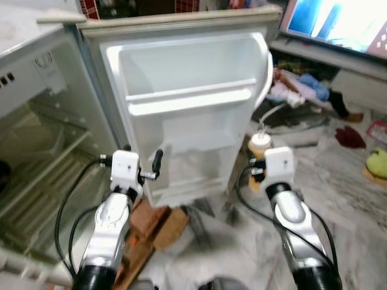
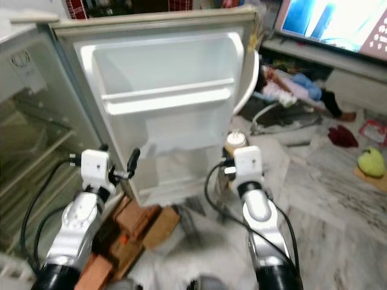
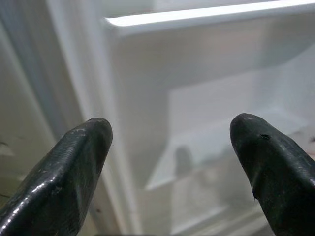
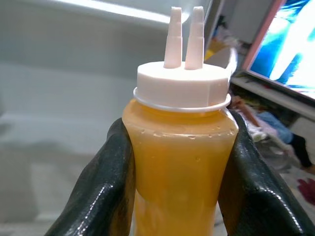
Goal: Restocking fridge
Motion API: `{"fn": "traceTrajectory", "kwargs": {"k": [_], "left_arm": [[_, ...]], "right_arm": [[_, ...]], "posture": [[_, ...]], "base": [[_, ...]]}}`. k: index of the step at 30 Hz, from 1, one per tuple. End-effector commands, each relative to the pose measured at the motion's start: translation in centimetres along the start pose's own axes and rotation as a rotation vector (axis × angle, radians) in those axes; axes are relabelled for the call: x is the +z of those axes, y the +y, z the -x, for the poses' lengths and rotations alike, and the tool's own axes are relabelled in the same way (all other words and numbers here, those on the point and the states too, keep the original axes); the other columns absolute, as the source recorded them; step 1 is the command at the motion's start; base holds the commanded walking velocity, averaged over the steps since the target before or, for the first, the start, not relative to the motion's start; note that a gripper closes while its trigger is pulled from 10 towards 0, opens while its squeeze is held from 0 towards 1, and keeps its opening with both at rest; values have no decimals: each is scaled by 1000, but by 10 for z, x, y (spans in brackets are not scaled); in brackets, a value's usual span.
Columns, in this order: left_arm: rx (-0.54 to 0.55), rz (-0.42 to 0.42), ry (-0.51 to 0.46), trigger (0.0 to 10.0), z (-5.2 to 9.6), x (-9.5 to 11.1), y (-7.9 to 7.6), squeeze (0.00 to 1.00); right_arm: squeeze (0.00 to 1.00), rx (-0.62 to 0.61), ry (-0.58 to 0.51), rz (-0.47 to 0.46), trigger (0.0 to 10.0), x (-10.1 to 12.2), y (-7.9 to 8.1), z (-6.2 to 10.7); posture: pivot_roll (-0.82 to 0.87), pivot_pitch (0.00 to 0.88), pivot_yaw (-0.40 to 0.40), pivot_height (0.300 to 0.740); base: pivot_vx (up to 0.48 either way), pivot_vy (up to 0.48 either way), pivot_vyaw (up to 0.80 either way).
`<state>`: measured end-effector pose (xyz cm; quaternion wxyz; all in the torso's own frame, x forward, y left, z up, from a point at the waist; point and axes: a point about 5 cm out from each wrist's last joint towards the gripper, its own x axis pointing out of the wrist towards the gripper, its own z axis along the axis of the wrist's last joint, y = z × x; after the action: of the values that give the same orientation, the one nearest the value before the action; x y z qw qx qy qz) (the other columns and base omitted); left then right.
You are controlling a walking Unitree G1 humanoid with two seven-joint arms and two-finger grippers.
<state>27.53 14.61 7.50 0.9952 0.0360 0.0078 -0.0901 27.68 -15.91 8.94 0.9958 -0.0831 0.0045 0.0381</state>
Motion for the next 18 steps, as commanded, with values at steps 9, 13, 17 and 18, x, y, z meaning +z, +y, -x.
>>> {"fn": "traceTrajectory", "kwargs": {"k": [9, 13, 17, 18], "left_arm": [[-60, -96, 14, 10000, -1, 5, 10, 0], [-47, -113, 11, 10000, -3, 7, 13, 0], [-28, -105, 2, 10000, 0, 6, 12, 0], [-14, -97, -2, 10000, 1, 6, 12, 0]], "right_arm": [[0, -39, -15, -39, 10000, -1, 8, 12], [0, -44, 3, -57, 10000, -7, 9, 18], [0, -4, -7, -64, 10000, -3, 13, 14], [0, 15, -16, -57, 10000, 0, 13, 10]], "posture": [[-34, 47, 73, 740], [-32, 51, 62, 740], [-20, 52, 25, 740], [-17, 54, 16, 740]], "base": [[0, 0, 0], [0, 0, 0], [0, 0, 0], [0, 0, 0]]}}
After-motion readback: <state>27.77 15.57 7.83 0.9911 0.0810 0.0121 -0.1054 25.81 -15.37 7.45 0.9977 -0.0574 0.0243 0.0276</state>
